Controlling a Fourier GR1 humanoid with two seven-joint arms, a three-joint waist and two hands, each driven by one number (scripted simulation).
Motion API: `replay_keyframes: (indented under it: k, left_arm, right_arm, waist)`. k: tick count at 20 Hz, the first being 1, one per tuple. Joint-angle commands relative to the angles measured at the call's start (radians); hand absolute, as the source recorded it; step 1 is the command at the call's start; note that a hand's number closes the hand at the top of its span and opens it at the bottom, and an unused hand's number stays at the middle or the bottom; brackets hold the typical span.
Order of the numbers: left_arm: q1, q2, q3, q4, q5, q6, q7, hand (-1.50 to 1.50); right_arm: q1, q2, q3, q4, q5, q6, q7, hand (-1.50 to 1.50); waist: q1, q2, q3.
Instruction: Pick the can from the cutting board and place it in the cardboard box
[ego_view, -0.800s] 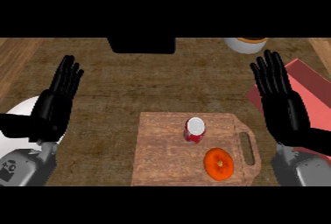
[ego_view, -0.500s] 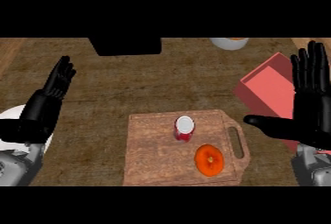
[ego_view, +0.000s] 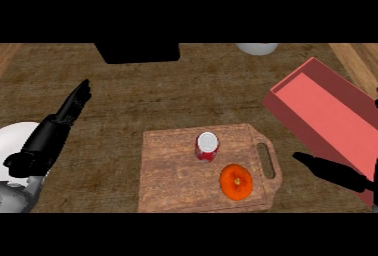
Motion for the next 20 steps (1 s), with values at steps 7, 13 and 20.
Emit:
replay_keyframes:
  k: [7, 13, 20]
  left_arm:
    - [-0.025, -0.027, -0.034, 0.033, -0.024, -0.061, -0.037, 0.00]
    - [-0.087, -0.055, -0.048, 0.042, -0.043, -0.068, -0.011, 0.00]
    - [-0.070, -0.082, -0.054, 0.062, -0.052, -0.076, -0.040, 0.00]
  right_arm:
    - [0.000, -0.131, 0.227, -0.268, 0.350, 0.378, 0.528, -1.50]
    - [-0.158, -0.065, 0.408, -0.269, 0.328, 0.681, 0.817, -1.50]
    - [-0.369, 0.127, 0.466, -0.113, 0.292, 0.856, 1.044, -1.50]
  waist:
    - [0.059, 0.017, -0.001]
    - [0.103, 0.024, 0.002]
    - [0.121, 0.021, 0.003]
